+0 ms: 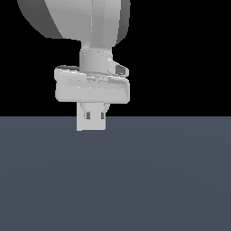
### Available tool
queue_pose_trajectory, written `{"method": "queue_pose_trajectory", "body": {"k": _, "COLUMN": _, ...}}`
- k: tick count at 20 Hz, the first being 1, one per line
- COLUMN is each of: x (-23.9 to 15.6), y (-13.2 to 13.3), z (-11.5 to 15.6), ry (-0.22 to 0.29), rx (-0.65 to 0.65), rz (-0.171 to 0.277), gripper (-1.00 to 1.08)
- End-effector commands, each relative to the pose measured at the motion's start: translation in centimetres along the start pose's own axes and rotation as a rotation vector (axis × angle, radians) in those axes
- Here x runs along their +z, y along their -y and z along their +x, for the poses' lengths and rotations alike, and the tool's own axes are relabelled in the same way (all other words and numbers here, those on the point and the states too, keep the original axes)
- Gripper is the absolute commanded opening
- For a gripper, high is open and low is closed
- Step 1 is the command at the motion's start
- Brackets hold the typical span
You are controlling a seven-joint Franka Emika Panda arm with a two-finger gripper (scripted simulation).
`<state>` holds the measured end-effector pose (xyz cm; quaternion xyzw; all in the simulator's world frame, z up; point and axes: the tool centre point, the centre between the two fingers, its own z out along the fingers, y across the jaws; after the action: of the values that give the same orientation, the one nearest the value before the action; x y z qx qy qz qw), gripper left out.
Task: Plug the charger into the wall socket.
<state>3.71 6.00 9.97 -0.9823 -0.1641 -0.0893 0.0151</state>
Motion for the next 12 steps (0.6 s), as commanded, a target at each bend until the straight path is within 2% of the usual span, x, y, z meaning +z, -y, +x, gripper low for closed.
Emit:
{"method": "queue_pose_trajectory", "body": {"k": 1, "x": 0.1, "y": 0.0, "z": 0.5, "ry": 0.0, "rx": 0.0, "rz": 0.0, "gripper": -1.0}}
{"method": "queue_pose_trajectory", "body": {"k": 12, "x": 0.7, "y": 0.0, "z": 3.9, "ry": 0.0, "rx": 0.0, "rz": -0.001, "gripper": -1.0}}
